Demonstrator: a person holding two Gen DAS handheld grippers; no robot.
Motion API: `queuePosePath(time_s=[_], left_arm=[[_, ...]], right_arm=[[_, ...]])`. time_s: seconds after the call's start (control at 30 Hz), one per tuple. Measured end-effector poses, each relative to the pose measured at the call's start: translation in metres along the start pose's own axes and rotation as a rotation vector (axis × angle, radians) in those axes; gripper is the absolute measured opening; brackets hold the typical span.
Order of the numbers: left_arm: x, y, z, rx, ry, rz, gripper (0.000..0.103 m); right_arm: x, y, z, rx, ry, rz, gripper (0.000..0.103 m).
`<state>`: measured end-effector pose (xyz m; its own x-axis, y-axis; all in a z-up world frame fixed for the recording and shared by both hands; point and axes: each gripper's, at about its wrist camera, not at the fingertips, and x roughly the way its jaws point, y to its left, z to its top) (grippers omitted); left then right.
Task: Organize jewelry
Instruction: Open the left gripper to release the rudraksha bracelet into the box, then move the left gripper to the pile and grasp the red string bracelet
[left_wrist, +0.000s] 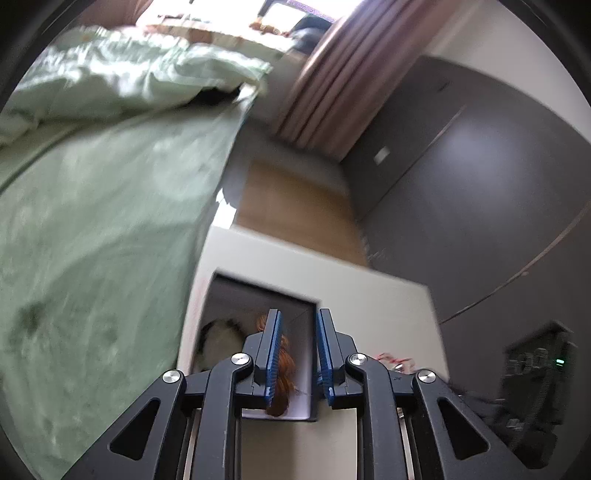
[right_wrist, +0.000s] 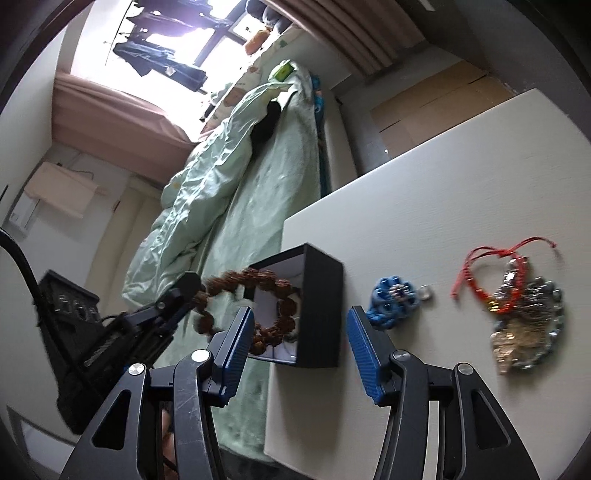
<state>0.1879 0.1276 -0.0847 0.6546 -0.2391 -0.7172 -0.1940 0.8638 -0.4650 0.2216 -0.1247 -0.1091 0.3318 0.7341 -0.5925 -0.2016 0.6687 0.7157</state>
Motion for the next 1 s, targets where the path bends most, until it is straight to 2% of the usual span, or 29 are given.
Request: queuePosePath(time_s=[0.07,0.1,0.27,0.6,0.67,0.8,0.83,0.9,0.93,1.0], left_arm=[[0.006,0.009,-0.001,-0.037,0.032,0.023,0.035],[0.006,0.01,-0.002,-0.042,0.031,0.022,0.038],[-0.004,-0.001,-0.004,-0.001,-0.014,0.042,0.061],[0.001,-0.044,-0.019,0.109,-0.002,0.029,0.064],[0.001,-0.052,-0.022,0.118,-0.004,0.012,0.074],[0.0,-0.069,-0.027,0.146,-0.029,0.017,0.083],[0.001,-0.073,-0.028,0.151,-0.031,0.014,0.084],[0.003,-0.079,-0.031,0.159,-0.028,0.006,0.085],[0.005,-0.083,-0.032,0.165,-0.023,0.001,0.085],[0.009,-0.088,-0.035,0.176,-0.015,0.0,0.085]], right_arm=[[-0.006,-0.004,0.001,0.004,-0.008,-0.01,0.053],[-0.011,-0.007,0.002,0.007,-0.012,-0.015,0.053],[-0.025,-0.016,0.004,0.023,-0.03,-0.039,0.053],[-0.057,-0.028,0.011,0.047,-0.084,-0.099,0.053],[-0.062,-0.03,0.013,0.044,-0.09,-0.125,0.053],[-0.068,-0.035,0.015,0.038,-0.085,-0.165,0.053],[-0.07,-0.035,0.015,0.034,-0.083,-0.176,0.054],[-0.073,-0.037,0.015,0.028,-0.084,-0.197,0.069],[-0.075,-0.038,0.015,0.025,-0.09,-0.204,0.08],[-0.081,-0.038,0.016,0.019,-0.104,-0.217,0.085]])
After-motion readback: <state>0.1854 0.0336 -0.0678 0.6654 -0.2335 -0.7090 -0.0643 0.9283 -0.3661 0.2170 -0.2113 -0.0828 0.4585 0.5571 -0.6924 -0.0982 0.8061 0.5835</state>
